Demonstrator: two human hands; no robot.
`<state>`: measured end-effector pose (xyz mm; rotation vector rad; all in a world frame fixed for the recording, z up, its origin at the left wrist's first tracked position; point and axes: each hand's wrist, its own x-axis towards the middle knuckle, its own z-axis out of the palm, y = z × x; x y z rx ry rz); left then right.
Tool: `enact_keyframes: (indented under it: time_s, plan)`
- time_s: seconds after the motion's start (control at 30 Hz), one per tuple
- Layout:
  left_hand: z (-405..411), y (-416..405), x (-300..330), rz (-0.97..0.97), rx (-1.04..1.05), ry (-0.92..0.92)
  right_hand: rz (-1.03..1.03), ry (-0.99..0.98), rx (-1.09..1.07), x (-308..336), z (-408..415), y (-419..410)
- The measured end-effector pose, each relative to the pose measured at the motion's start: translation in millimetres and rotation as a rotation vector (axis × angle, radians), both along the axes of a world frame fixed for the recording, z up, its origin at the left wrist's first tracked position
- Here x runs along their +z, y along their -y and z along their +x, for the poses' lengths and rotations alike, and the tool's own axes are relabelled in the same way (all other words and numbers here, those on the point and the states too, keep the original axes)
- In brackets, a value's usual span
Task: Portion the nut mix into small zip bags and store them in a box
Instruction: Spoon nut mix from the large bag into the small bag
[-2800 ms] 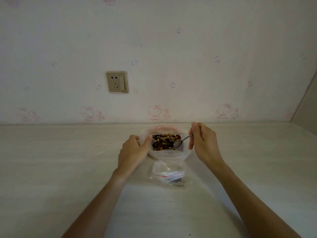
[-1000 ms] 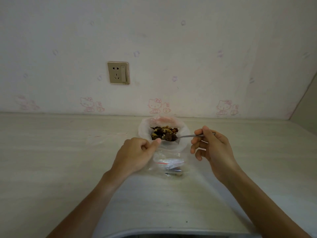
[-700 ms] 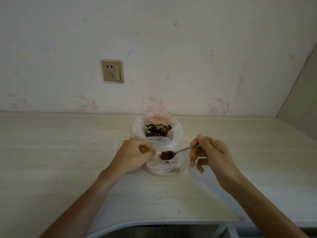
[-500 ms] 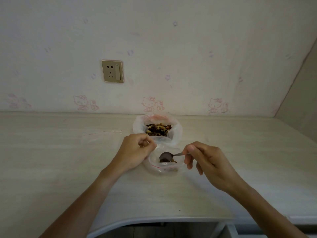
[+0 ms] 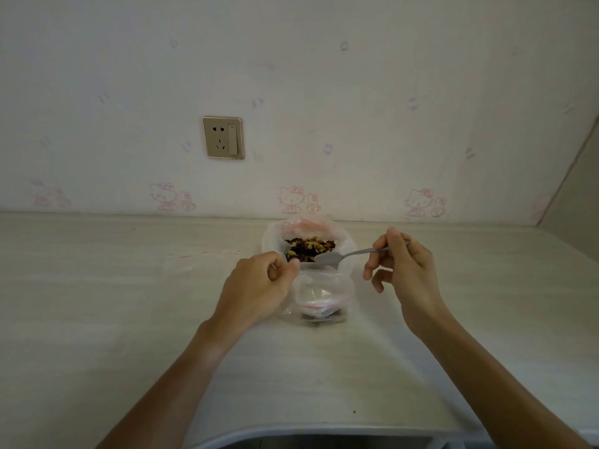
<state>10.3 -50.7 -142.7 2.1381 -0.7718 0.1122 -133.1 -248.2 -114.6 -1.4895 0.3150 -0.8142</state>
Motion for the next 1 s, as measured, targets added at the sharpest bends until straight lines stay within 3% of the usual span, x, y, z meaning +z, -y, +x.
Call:
enact_keyframes:
  time_s: [0.23,0.53,0.73,0.9,1.0]
  plan:
    - [16.7,0.9,-4.1,-0.021,0.255,-0.022,-0.164,-0.099,-0.139,-7.3,47.6,11.5]
    - [37.4,25.1,0.0,0.143,0.190,-0.124,-0.462,-0.044,-0.198,-19.4,58.2,10.2]
    - [36.2,27.2,-10.1,-0.019,0.067,-0.075,-0.400,-0.121,-0.115,-29.1,67.0,3.3]
    - [34.1,26.5,-16.2,-0.163,-0.011,-0.085,-0.012,-0.180,0.001,-28.4,61.5,11.5]
    - [32.6,28.2,-15.9,-0.221,-0.055,-0.108,0.060,-0.240,0.038,-29.2,63.2,9.5]
